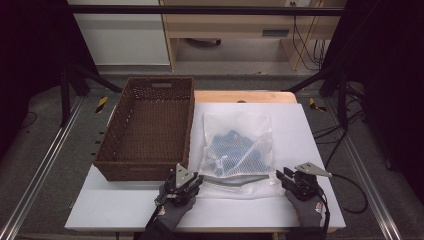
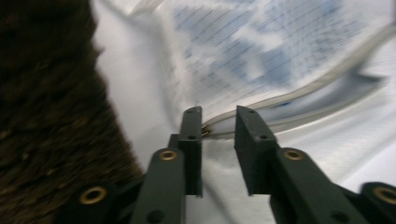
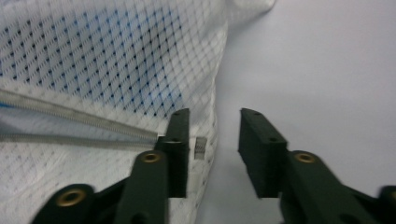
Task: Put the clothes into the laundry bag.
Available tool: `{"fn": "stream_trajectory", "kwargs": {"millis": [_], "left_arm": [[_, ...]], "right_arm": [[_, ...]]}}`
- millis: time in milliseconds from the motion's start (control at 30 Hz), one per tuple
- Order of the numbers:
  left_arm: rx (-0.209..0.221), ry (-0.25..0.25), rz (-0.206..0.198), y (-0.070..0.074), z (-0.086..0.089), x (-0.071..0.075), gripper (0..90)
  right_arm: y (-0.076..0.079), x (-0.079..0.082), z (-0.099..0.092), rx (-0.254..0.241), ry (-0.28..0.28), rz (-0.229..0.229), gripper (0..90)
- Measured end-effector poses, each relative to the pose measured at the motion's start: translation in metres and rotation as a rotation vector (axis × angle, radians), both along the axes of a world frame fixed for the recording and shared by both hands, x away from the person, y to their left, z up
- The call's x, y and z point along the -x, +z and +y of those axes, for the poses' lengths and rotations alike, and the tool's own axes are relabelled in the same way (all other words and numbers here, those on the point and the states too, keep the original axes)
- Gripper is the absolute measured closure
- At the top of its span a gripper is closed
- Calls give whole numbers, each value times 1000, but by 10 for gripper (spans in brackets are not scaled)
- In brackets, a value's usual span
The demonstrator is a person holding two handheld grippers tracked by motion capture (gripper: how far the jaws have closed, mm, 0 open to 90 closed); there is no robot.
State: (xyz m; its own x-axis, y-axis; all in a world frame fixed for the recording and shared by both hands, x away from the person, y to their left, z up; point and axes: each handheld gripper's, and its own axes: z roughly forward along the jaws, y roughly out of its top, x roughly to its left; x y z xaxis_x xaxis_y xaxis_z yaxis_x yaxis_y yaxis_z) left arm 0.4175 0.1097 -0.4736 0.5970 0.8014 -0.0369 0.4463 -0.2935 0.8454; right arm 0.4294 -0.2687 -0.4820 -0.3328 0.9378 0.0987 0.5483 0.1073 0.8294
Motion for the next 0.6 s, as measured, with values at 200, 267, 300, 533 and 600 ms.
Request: {"fn": "stream_trajectory", "kwargs": {"millis": [200, 267, 300, 533, 600], "left_arm": [[40, -37, -24, 11, 7, 9, 588], [40, -49, -31, 13, 11, 10, 551], [43, -62, -34, 14, 12, 11, 536], [40, -106, -23, 14, 22, 15, 435], [38, -107, -24, 14, 27, 16, 417]], "right_arm": [[5, 0, -5, 16, -37, -45, 362], [6, -1, -8, 26, -54, -45, 309], [7, -1, -9, 25, -56, -39, 293], [11, 2, -24, 22, -74, -53, 244], [12, 3, -27, 21, -80, -58, 243]]}}
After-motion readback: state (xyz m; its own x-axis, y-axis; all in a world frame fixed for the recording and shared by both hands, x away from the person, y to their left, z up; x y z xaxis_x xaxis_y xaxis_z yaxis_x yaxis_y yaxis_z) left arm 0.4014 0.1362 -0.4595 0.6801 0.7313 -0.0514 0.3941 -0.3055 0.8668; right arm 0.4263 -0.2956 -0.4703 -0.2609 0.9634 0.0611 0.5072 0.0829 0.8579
